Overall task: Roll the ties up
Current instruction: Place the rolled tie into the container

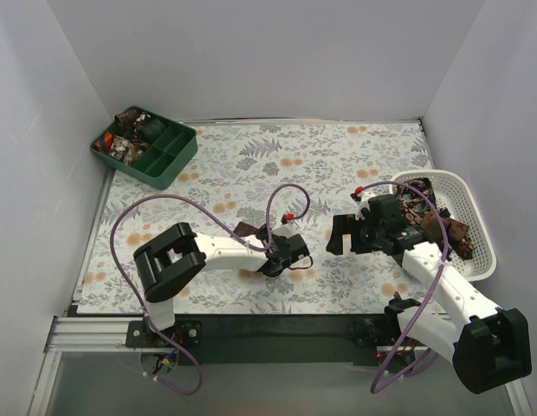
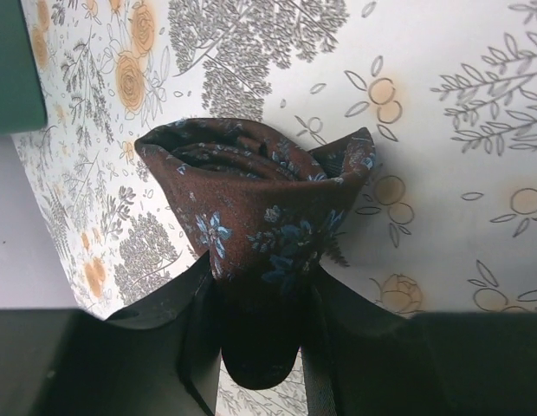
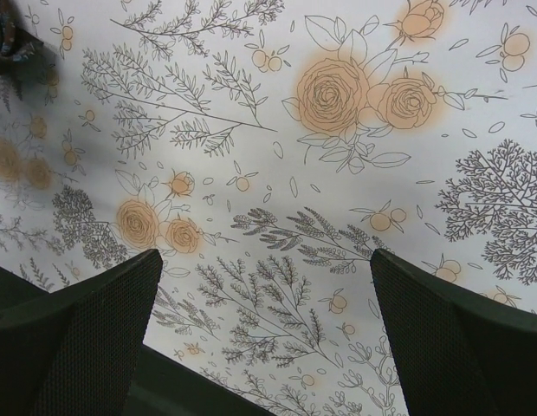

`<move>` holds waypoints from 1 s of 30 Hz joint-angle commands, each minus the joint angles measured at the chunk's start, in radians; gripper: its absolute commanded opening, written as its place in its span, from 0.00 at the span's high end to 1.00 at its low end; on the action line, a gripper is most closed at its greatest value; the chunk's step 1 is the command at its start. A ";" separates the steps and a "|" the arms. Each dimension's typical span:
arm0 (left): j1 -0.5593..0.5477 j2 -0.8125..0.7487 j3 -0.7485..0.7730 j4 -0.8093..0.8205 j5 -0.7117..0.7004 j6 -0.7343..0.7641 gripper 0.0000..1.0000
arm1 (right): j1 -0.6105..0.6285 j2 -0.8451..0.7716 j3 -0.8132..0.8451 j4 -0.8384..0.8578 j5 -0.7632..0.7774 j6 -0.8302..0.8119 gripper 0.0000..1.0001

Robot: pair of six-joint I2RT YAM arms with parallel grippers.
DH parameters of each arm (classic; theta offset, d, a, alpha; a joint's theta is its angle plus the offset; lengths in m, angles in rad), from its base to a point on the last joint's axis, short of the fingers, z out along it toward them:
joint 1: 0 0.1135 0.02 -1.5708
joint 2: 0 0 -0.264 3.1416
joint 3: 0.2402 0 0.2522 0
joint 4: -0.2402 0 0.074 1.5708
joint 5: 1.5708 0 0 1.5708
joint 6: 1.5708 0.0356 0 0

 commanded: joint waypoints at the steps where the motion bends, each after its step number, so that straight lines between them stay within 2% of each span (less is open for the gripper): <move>1: 0.036 -0.107 -0.005 0.036 0.038 0.044 0.91 | -0.008 -0.016 0.040 0.004 -0.007 -0.018 0.06; 7: 0.160 -0.288 0.001 0.097 0.111 0.208 0.98 | -0.007 -0.014 0.054 -0.004 -0.009 -0.022 0.06; 10: 0.268 -0.391 0.014 0.157 0.223 0.292 0.98 | -0.008 -0.013 0.062 -0.007 -0.020 -0.022 0.07; 11: 0.338 -0.425 0.025 0.162 0.275 0.334 0.99 | -0.010 -0.011 0.065 -0.008 -0.021 -0.022 0.07; 14: 0.493 -0.451 0.079 0.180 0.386 0.420 1.00 | -0.010 -0.011 0.071 -0.011 -0.040 -0.018 0.07; 15: 0.536 -0.457 0.093 0.186 0.465 0.443 1.00 | -0.011 -0.013 0.074 -0.013 -0.049 -0.018 0.07; 19: 0.769 -0.427 0.218 0.174 0.633 0.544 1.00 | -0.010 -0.017 0.079 -0.022 -0.064 -0.016 0.07; 21: 0.844 -0.402 0.264 0.160 0.711 0.613 1.00 | -0.011 -0.019 0.082 -0.028 -0.084 -0.015 0.07; 22: 0.916 -0.370 0.293 0.140 0.810 0.631 1.00 | -0.010 -0.019 0.082 -0.030 -0.095 -0.013 0.07; 25: 1.053 -0.276 0.419 0.076 0.956 0.694 1.00 | -0.010 -0.013 0.082 -0.033 -0.127 -0.018 0.07; 26: 1.087 -0.246 0.500 0.053 1.006 0.707 1.00 | -0.011 -0.005 0.086 -0.034 -0.136 -0.030 0.07; 28: 1.182 -0.192 0.559 0.007 1.113 0.722 1.00 | -0.011 0.004 0.092 -0.041 -0.164 -0.042 0.07; 30: 1.213 -0.136 0.628 -0.010 1.145 0.736 1.00 | -0.010 0.020 0.105 -0.047 -0.185 -0.065 0.07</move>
